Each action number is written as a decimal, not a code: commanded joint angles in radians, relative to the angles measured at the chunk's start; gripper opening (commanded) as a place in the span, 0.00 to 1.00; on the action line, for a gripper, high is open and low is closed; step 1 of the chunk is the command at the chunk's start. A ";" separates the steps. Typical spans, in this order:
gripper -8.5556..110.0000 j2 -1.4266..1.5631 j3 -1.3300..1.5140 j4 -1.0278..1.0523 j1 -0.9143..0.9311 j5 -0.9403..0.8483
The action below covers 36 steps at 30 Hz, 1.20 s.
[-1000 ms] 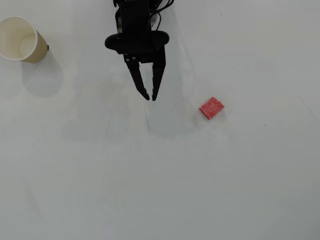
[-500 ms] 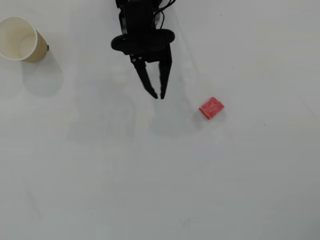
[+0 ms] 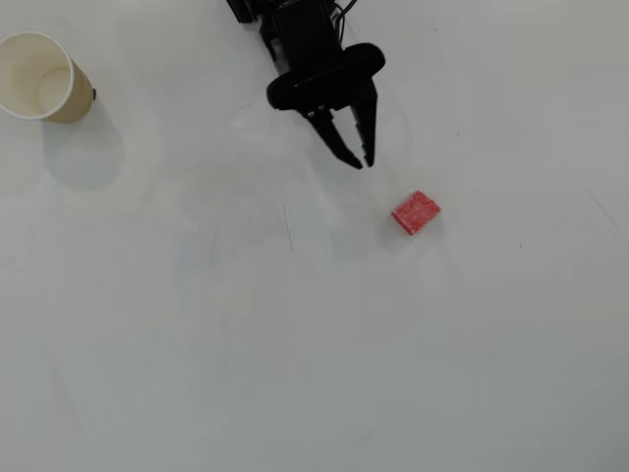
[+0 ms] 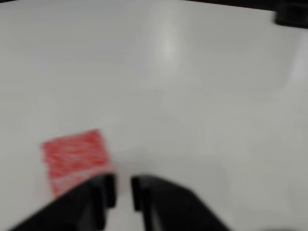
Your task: Pick up the cube and drop it in the cup.
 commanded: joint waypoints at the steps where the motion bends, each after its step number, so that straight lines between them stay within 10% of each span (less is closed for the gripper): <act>1: 0.07 0.037 0.035 0.000 -0.054 -0.009; 19: 0.32 -0.089 0.000 -0.044 -0.130 -0.006; 36: 0.33 -0.834 -0.445 -0.345 -0.163 0.002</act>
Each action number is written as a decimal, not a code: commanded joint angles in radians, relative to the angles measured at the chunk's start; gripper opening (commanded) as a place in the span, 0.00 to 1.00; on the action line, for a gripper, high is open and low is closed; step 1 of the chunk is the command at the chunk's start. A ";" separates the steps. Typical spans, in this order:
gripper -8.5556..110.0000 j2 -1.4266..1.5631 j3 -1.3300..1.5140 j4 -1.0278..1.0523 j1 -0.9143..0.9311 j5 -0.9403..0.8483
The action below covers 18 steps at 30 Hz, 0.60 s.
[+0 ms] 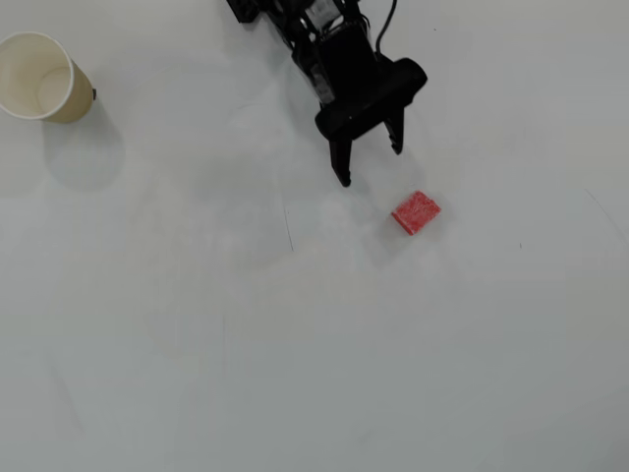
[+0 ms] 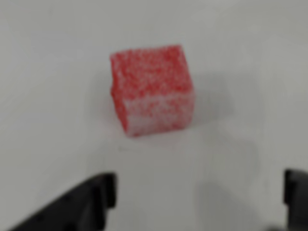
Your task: Pick up the cube and drop it in the cup.
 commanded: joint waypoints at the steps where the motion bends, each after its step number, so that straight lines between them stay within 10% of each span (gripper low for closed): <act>1: 0.33 -0.129 -0.206 -0.094 -0.018 0.002; 18: 0.36 -0.446 -0.402 -0.252 -0.091 0.002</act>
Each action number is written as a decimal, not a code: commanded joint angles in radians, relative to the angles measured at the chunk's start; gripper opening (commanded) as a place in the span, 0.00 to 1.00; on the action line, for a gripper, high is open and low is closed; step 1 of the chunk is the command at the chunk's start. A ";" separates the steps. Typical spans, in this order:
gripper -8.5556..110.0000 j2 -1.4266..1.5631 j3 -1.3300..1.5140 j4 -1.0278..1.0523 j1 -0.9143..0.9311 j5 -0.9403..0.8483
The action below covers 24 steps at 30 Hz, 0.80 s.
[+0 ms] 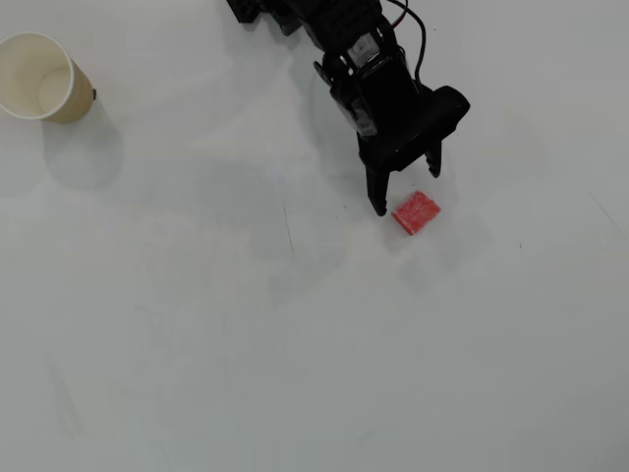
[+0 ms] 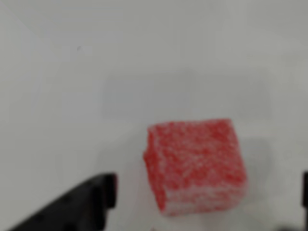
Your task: Pick up the cube and drop it in the cup.
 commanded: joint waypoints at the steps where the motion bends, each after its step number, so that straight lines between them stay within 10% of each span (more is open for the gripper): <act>1: 0.36 -0.017 -0.140 -0.066 -0.011 0.002; 24: 0.36 -0.305 -0.241 -0.198 0.044 -0.008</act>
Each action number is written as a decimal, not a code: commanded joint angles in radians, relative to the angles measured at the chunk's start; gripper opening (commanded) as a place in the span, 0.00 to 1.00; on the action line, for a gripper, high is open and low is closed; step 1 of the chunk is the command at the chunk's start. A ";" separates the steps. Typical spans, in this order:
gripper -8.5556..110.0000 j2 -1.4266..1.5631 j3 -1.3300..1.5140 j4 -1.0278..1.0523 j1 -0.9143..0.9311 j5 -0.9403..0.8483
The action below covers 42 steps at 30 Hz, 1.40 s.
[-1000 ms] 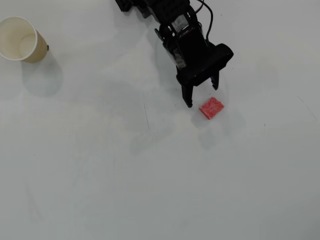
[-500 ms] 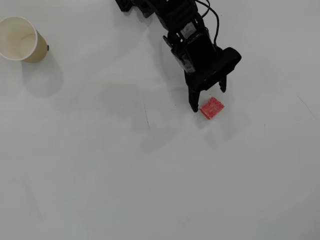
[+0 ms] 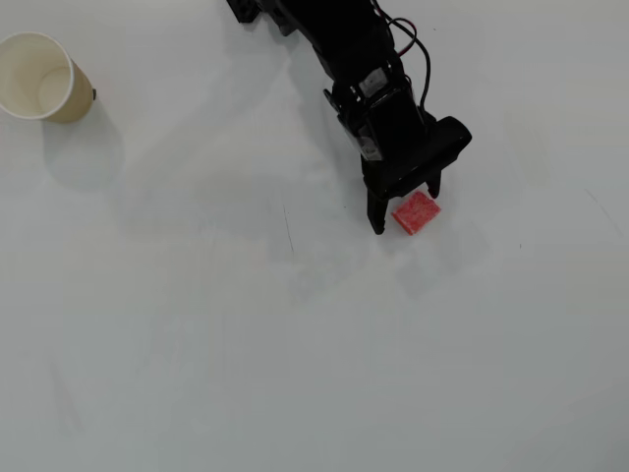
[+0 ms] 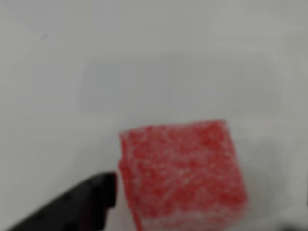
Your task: Pick up the cube and drop it in the cup.
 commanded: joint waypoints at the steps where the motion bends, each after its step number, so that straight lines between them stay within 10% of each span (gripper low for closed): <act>1: 0.36 0.002 -0.118 -0.043 0.011 -0.008; 42: 0.30 -0.137 -0.198 -0.081 0.034 -0.009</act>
